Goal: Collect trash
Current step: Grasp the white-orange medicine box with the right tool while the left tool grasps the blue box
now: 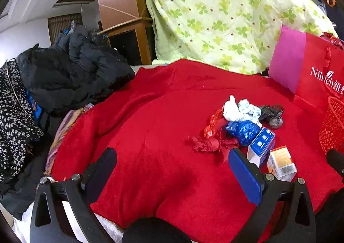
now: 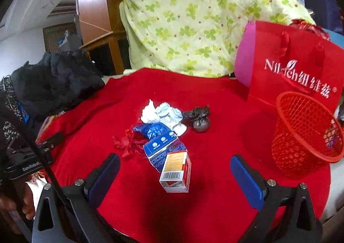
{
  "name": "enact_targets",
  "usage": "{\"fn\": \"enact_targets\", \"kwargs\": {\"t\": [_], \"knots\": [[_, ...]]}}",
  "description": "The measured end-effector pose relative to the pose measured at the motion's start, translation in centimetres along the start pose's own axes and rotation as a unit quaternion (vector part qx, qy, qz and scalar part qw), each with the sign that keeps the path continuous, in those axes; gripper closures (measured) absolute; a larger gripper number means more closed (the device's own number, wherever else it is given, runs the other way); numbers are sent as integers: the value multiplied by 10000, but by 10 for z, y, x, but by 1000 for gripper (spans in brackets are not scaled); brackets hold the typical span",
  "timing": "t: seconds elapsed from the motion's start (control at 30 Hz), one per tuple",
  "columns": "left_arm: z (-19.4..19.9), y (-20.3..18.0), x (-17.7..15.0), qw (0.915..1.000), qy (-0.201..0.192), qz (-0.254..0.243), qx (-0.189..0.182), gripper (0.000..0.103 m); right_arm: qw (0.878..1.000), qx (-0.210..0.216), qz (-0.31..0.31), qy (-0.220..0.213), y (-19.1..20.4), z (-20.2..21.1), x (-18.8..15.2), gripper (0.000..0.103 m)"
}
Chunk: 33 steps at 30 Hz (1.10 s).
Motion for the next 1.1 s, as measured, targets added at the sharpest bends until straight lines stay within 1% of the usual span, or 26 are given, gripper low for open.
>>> {"fn": "enact_targets", "kwargs": {"t": [0.07, 0.13, 0.2, 0.27, 0.37, 0.43, 0.5, 0.53, 0.57, 0.6, 0.63, 0.67, 0.7, 0.77, 0.83, 0.87, 0.93, 0.97, 1.03, 1.07, 1.1], "knots": [[-9, -1, -6, 10000, 76, -18, -19, 0, 9999, -33, -16, 130, -2, -15, -5, 0], [-21, -3, -13, 9998, 173, -58, -70, 0, 9993, -86, -32, 371, -5, -37, -14, 0], [-32, -5, -20, 9995, 267, -106, -131, 0, 9982, -48, -96, 589, -7, -54, -22, 0], [-44, -9, -27, 9988, 387, -177, -252, 0, 9970, -66, -128, 764, -10, -73, -28, 0], [-58, -16, -32, 9970, 548, -256, -478, 0, 9962, -94, -96, 860, -13, -94, -31, 1], [-65, -23, -31, 9960, 544, -329, -628, 0, 9949, -191, -65, 986, -17, -107, -34, 7], [-70, -30, -29, 9950, 516, -385, -766, 0, 9927, -273, -71, 1172, -23, -119, -39, 17], [-72, -35, -28, 9938, 547, -422, -872, 0, 9916, -324, -94, 1251, -29, -126, -42, 19], [-74, -37, -28, 9931, 571, -467, -917, 0, 9905, -336, -122, 1325, -33, -131, -45, 24], [-76, -41, -27, 9921, 595, -511, -982, 0, 9899, -250, -186, 1382, -35, -135, -48, 30], [-78, -45, -27, 9909, 628, -552, -1058, 0, 9897, -68, -290, 1401, -35, -136, -49, 32], [-79, -50, -27, 9894, 653, -597, -1149, 0, 9894, 37, -343, 1407, -35, -136, -49, 37], [-79, -57, -26, 9877, 668, -631, -1269, 0, 9895, 113, -344, 1401, -35, -134, -48, 44], [-80, -72, -24, 9831, 690, -701, -1542, 0, 9900, 202, -260, 1371, -33, -132, -46, 52], [-82, -89, -21, 9780, 727, -763, -1801, 1, 9889, 291, -320, 1424, -36, -130, -48, 52], [-84, -93, -20, 9769, 753, -798, -1832, 5, 9871, 393, -464, 1482, -39, -130, -49, 52], [-90, -97, -19, 9765, 860, -842, -1786, 12, 9848, 524, -623, 1535, -41, -131, -50, 51], [-92, -96, -18, 9764, 917, -779, -1792, 13, 9836, 578, -632, 1586, -40, -132, -50, 49], [-94, -92, -17, 9765, 963, -657, -1815, 13, 9831, 536, -551, 1662, -37, -133, -51, 42], [-93, -90, -18, 9771, 967, -629, -1790, 13, 9833, 519, -505, 1669, -36, -134, -51, 40], [-92, -88, -18, 9774, 961, -632, -1772, 13, 9831, 491, -441, 1709, -34, -137, -51, 39]]}}
Point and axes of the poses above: each gripper's, at about its wrist camera, not at the fingertips, and z roughly against the way its jaws point, y to its left, x to its top, the point moved 10 cm from there along -z, roughly the way its jaws point, and after that the axes turned 6 degrees about x, right-handed, at the moved point
